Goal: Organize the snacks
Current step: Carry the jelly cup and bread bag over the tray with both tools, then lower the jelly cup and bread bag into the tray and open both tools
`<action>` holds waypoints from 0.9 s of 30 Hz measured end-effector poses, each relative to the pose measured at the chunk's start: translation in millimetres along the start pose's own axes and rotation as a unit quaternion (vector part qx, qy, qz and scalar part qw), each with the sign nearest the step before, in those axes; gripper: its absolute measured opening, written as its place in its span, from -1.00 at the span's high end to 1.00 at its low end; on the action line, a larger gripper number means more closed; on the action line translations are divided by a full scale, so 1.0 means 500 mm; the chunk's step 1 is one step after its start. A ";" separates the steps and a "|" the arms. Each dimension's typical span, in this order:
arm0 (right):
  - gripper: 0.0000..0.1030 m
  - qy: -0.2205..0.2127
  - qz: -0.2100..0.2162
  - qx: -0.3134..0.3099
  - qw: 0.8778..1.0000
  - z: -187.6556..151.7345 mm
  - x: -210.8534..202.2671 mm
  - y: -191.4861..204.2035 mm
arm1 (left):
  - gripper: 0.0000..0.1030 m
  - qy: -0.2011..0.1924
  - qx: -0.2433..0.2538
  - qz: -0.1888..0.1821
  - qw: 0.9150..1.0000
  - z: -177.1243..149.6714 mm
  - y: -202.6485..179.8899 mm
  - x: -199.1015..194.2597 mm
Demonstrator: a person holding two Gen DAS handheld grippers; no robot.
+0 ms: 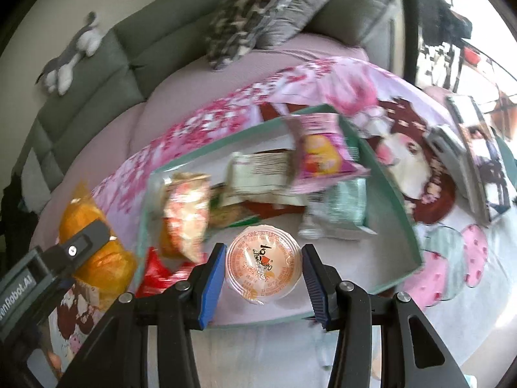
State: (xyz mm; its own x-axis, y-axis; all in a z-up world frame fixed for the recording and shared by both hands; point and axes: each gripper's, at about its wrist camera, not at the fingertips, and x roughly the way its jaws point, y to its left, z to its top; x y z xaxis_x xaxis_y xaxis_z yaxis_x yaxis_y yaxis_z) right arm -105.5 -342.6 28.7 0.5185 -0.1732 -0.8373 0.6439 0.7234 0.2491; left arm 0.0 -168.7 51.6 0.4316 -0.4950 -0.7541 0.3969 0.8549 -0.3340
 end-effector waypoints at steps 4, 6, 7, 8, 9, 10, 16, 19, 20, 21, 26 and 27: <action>0.03 -0.006 -0.012 0.012 1.000 0.007 -0.006 -0.030 | 0.07 0.014 0.022 -0.012 1.000 -0.015 -0.032 0.021; 0.03 -0.003 -0.015 0.020 1.000 0.010 -0.003 -0.042 | 0.07 0.019 0.033 -0.016 0.999 -0.020 -0.048 0.029; 0.03 -0.001 -0.017 0.022 1.000 0.010 0.000 -0.047 | 0.07 0.020 0.037 -0.019 0.999 -0.022 -0.057 0.034; 0.03 0.001 -0.019 0.024 1.000 0.010 0.002 -0.051 | 0.07 0.021 0.040 -0.021 0.999 -0.024 -0.062 0.037; 0.03 0.003 -0.019 0.025 0.999 0.011 0.004 -0.054 | 0.07 0.023 0.043 -0.024 0.999 -0.026 -0.066 0.041; 0.03 0.004 -0.019 0.026 0.999 0.011 0.005 -0.055 | 0.07 0.025 0.044 -0.026 0.998 -0.028 -0.070 0.046; 0.03 0.011 -0.018 0.017 1.000 0.007 0.015 -0.049 | 0.06 0.039 0.052 -0.034 0.997 -0.033 -0.080 0.066; 0.03 0.014 -0.021 0.015 1.000 0.005 0.019 -0.048 | 0.06 0.044 0.051 -0.037 0.997 -0.035 -0.081 0.071; 0.03 0.015 -0.021 0.014 1.000 0.005 0.019 -0.047 | 0.06 0.046 0.049 -0.037 0.997 -0.036 -0.079 0.071; 0.03 0.015 -0.022 0.012 1.000 0.004 0.019 -0.047 | 0.05 0.048 0.047 -0.038 0.997 -0.035 -0.078 0.071; 0.03 0.019 -0.023 0.005 1.000 0.002 0.022 -0.040 | -0.13 0.041 0.034 -0.052 0.997 -0.032 -0.066 0.053; 0.03 0.019 -0.024 0.003 1.000 0.002 0.022 -0.039 | -0.13 0.039 0.033 -0.055 0.997 -0.032 -0.064 0.049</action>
State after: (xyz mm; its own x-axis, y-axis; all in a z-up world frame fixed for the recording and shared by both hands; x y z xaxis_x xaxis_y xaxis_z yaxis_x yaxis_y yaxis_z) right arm -111.7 -359.4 15.3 0.4657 -0.1821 -0.8660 0.6707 0.7111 0.2110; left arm -15.0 -205.5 34.8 0.3191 -0.5689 -0.7579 0.4922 0.7829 -0.3805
